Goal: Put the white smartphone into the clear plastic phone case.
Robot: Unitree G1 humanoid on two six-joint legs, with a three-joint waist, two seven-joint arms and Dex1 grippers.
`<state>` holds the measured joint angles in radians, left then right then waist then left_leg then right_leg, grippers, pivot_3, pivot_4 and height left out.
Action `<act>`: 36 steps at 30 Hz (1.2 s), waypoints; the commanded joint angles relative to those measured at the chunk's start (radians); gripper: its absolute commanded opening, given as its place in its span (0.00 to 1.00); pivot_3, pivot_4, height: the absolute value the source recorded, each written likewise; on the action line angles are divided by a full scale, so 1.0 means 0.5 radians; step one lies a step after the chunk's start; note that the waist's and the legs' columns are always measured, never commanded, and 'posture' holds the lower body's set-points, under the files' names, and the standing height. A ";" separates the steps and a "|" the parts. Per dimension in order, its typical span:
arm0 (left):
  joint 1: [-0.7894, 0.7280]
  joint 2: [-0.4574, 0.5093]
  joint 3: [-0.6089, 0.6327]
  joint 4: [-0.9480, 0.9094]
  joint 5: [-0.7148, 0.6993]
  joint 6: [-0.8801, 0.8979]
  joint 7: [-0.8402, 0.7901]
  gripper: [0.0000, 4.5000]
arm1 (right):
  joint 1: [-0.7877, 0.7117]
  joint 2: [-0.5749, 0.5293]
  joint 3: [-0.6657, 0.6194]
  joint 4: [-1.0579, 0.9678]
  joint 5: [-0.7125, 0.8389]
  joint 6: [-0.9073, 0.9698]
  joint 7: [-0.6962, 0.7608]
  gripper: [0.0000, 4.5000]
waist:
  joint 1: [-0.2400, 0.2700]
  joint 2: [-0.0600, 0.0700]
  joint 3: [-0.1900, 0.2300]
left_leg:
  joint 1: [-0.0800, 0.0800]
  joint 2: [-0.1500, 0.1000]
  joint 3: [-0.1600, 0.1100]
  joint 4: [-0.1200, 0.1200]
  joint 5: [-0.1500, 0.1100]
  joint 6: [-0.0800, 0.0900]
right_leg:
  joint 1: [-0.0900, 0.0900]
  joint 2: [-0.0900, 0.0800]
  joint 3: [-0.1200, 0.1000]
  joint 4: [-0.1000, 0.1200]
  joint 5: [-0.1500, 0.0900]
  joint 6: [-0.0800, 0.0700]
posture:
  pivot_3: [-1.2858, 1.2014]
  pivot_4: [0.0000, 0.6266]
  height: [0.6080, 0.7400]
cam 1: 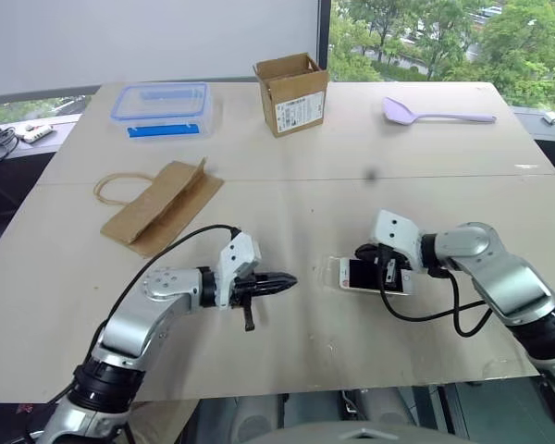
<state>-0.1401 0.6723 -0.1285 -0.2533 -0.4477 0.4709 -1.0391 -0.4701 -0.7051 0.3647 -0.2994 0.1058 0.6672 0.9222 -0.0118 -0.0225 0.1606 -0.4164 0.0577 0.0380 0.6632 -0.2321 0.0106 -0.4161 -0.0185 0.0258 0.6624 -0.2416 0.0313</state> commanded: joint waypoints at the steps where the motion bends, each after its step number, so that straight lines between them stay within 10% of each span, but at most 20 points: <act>1: 0.004 -0.006 0.011 -0.026 0.011 -0.053 -0.010 0.00 | 0.008 -0.006 -0.174 -0.152 0.098 0.038 -0.008 0.01 | 0.000 0.000 0.000 | 0.000 0.000 0.000 0.000 0.000 0.000 | 0.000 0.000 0.000 0.000 0.000 0.000 | 0.52 0.24 1.00; 36: -0.018 -0.055 0.020 -0.057 0.005 -0.011 -0.019 0.00 | 0.330 0.077 0.184 0.107 0.008 0.123 -0.047 0.01 | -0.002 -0.010 -0.012 | 0.007 0.001 0.000 0.000 0.000 0.000 | 0.005 0.000 0.000 0.000 -0.004 0.006 | 0.52 0.24 1.00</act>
<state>-0.1516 0.6449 -0.1274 -0.2645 -0.4355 0.4807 -1.0446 -0.3499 -0.6549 0.3853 -0.3315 0.1496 0.6562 0.9026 -0.0127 -0.0274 0.1545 -0.4129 0.0581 0.0379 0.6632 -0.2321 0.0106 -0.4137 -0.0188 0.0258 0.6626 -0.2434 0.0342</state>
